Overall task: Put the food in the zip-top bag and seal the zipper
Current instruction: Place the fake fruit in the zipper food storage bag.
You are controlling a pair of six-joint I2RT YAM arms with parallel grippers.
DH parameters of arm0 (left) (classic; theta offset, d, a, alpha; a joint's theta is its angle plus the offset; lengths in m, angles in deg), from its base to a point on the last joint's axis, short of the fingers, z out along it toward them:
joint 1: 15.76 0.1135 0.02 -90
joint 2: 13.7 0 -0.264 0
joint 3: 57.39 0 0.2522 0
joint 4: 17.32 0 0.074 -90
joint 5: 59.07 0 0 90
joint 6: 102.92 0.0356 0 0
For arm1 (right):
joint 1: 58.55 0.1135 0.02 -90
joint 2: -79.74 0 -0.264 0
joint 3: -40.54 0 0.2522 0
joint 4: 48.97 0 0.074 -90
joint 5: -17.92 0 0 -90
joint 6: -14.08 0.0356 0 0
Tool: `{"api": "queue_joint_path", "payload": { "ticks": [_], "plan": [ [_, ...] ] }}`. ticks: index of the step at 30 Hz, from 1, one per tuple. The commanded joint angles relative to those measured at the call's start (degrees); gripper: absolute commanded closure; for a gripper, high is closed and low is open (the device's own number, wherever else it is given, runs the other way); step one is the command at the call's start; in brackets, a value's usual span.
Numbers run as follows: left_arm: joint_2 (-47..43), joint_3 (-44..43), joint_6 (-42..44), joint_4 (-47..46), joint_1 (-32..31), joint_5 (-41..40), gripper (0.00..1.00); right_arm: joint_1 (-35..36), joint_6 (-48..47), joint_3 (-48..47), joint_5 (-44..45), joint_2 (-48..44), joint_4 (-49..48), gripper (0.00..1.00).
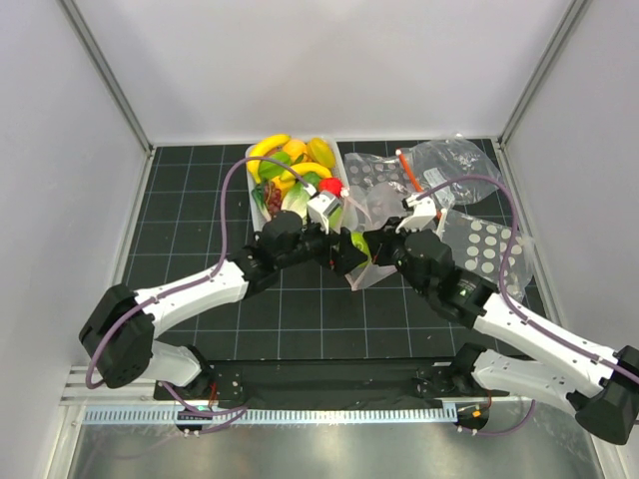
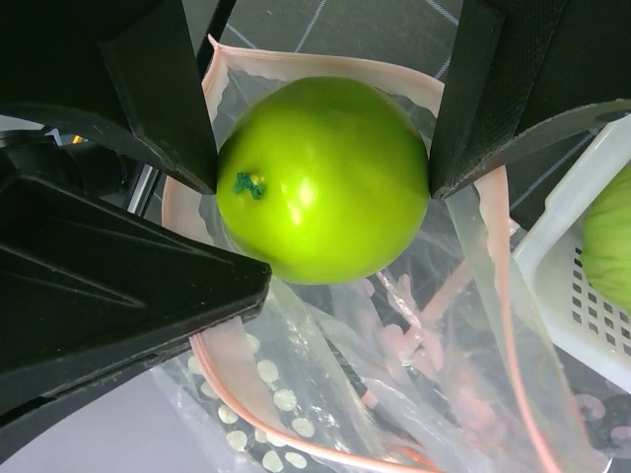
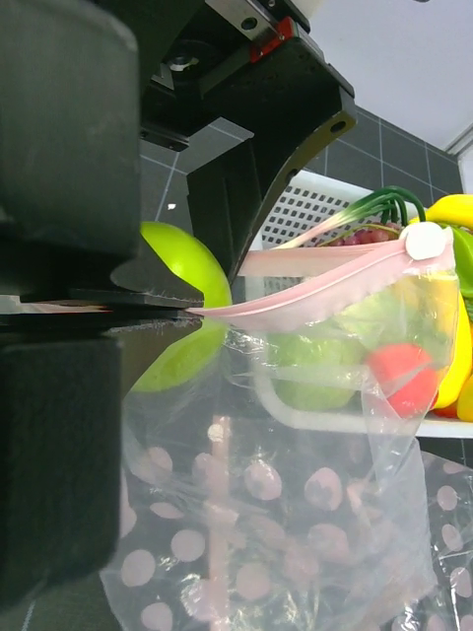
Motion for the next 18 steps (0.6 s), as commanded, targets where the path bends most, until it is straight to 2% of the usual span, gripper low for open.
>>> {"api": "queue_joint_path", "payload": {
  "ticks": [1, 3, 9, 12, 16, 18],
  "plan": [
    [0.1, -2.6, 0.5, -0.4, -0.2, 0.6, 0.09, -0.1, 2.4, 0.8, 1.7, -2.0, -4.5, 0.99],
    [-0.8, -2.5, 0.6, -0.2, -0.2, 0.5, 0.0, -0.9, 3.0, 1.2, 1.5, -2.3, -4.6, 0.99],
    [-4.4, -2.0, 1.5, 1.7, -0.2, -0.5, 0.0, -3.0, 4.7, 1.3, 0.6, -2.5, -3.9, 0.99],
    [-7.1, -1.4, 2.3, 2.3, -0.2, -2.4, 0.0, -3.0, 5.0, 0.3, 6.4, -2.6, -0.1, 0.99],
    [-13.9, 2.3, 2.9, 1.5, -0.2, -11.0, 0.0, -3.0, 5.6, -2.5, 15.0, -1.5, 5.8, 0.99],
    [-14.2, 2.9, 2.9, 2.9, -0.1, -20.2, 0.0, -3.0, 5.6, -3.0, 16.9, -1.3, 7.1, 0.99]
  ]
}}
